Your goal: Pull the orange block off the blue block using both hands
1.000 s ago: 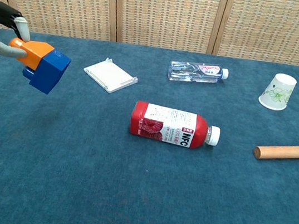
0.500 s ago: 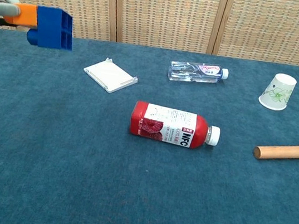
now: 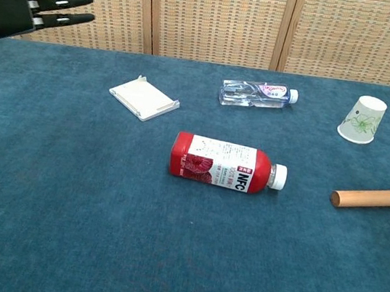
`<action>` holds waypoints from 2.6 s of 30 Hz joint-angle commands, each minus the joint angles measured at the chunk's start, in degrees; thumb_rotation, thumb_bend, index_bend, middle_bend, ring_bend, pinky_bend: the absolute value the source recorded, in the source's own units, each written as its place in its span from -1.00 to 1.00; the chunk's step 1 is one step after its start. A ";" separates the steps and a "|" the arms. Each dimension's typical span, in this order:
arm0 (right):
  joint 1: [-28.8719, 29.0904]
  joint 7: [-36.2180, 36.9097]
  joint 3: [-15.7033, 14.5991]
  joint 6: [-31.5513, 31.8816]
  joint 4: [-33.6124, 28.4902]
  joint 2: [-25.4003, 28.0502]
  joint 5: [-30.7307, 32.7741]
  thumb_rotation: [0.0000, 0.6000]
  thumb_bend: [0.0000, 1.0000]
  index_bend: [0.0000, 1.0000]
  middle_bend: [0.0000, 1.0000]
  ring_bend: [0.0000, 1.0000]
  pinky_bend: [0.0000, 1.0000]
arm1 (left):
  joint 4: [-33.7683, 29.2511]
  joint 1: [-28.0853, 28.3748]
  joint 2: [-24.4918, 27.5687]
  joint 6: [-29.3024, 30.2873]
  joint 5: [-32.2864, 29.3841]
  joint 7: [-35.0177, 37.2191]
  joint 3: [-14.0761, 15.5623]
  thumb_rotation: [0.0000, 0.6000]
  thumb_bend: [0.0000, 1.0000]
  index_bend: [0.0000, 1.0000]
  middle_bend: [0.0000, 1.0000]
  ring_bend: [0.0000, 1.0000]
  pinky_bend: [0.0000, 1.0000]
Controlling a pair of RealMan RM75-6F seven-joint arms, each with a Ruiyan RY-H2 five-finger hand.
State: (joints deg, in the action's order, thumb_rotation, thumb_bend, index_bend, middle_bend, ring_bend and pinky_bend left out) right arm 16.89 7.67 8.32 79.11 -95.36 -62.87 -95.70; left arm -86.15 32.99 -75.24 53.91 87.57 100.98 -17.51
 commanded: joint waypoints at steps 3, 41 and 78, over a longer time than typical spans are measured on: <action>5.51 4.61 3.78 -1.38 0.73 -0.51 -1.33 1.00 -1.00 -1.00 -1.00 -1.00 -1.00 | -0.01 4.20 -3.03 -2.53 -1.99 -1.42 -0.20 1.00 -0.11 0.18 0.12 -1.00 -1.00; 27.29 -4.32 9.21 -17.79 -3.42 -9.71 5.32 1.00 -1.00 -0.98 -0.78 -1.00 -1.00 | -1.89 11.09 -8.84 -8.59 -8.61 -9.55 -1.18 1.00 -0.08 0.25 0.17 -1.00 -1.00; 29.84 -9.00 9.91 -12.72 -1.25 -14.82 8.74 1.00 -0.67 0.16 0.09 -0.70 -1.00 | -1.24 11.56 -8.55 -8.62 -7.42 -6.99 0.56 1.00 -0.07 0.25 0.17 -1.00 -1.00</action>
State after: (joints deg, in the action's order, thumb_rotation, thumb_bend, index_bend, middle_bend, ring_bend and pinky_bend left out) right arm 46.83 -1.51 18.22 66.24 -96.56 -77.89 -86.92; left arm -87.49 44.61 -83.87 45.26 80.13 93.89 -17.01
